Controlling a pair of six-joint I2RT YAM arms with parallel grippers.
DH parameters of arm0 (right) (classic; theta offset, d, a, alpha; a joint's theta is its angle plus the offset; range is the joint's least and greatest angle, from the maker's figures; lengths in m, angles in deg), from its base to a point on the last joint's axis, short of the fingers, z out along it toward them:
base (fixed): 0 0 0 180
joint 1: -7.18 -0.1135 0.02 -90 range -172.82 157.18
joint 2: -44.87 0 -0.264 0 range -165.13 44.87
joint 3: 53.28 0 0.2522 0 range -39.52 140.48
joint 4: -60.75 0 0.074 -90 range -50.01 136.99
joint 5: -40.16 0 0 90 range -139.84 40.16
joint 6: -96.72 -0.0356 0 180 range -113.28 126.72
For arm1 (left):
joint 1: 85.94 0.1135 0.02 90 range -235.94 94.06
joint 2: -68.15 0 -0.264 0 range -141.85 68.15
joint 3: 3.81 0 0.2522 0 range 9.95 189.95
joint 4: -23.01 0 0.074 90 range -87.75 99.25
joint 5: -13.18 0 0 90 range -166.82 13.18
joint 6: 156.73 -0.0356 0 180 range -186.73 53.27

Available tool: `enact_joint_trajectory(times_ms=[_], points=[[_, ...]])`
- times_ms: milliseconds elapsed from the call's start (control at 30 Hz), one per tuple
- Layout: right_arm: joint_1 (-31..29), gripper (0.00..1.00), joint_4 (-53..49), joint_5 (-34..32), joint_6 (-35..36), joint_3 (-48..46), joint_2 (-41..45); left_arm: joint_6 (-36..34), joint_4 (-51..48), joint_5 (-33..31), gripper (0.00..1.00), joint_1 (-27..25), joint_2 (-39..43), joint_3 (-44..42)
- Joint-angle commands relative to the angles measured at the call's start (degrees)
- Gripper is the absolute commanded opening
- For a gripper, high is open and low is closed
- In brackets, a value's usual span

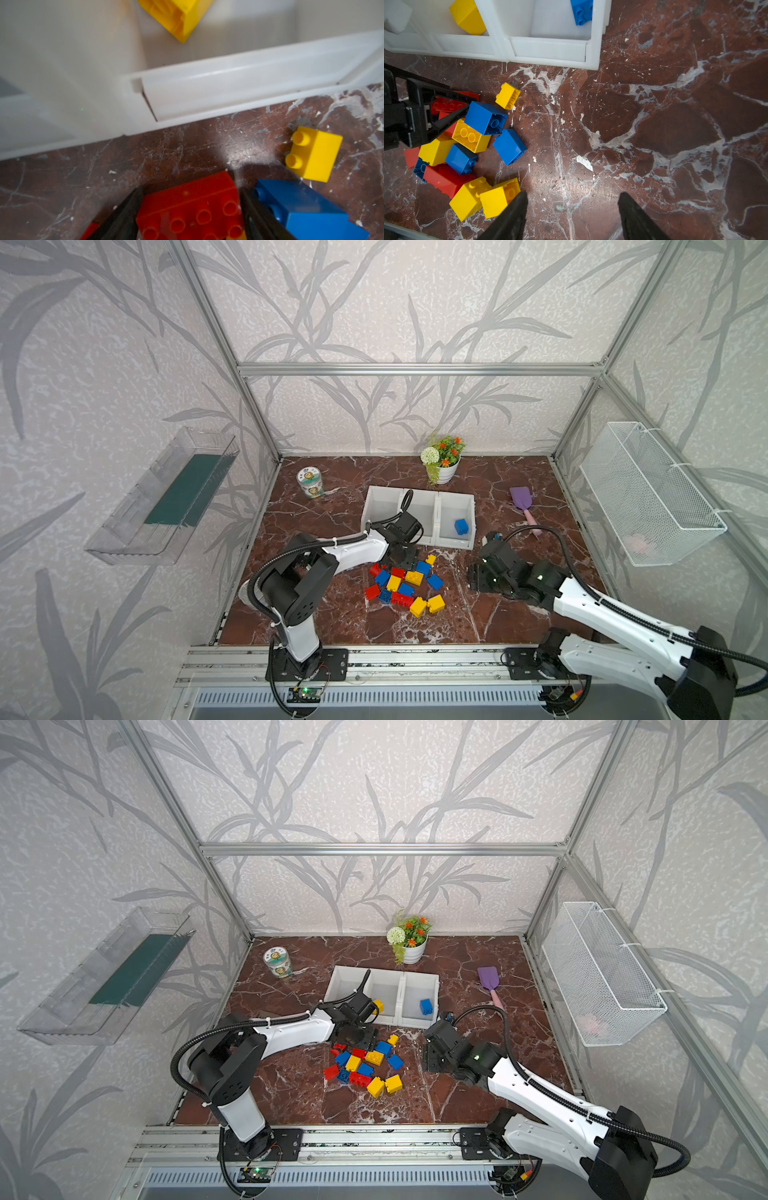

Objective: Sort the legos into containers by color
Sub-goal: 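Carry the red brick with the left gripper into the compartment nearest it and release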

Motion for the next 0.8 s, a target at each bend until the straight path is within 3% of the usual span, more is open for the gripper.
enact_joint_trajectory(times_ms=[0,200,533,767], points=[[-0.3,0.7,0.2,-1.0,-1.2,-0.8,0.8,-0.8,-3.2,-1.6,0.67,-0.5,-0.1,-0.2],[-0.5,0.7,0.1,-1.3,-1.3,-0.5,0.7,-1.4,-2.4,-0.7,0.53,-0.6,1.9,-1.0],[-0.8,0.7,-1.3,-2.4,-1.3,0.1,1.7,-3.6,-9.5,-8.4,0.52,1.5,9.6,6.1],[-0.8,0.7,-0.8,-2.1,-1.0,0.6,1.1,-6.4,-4.4,-8.9,0.52,9.4,12.5,8.7]])
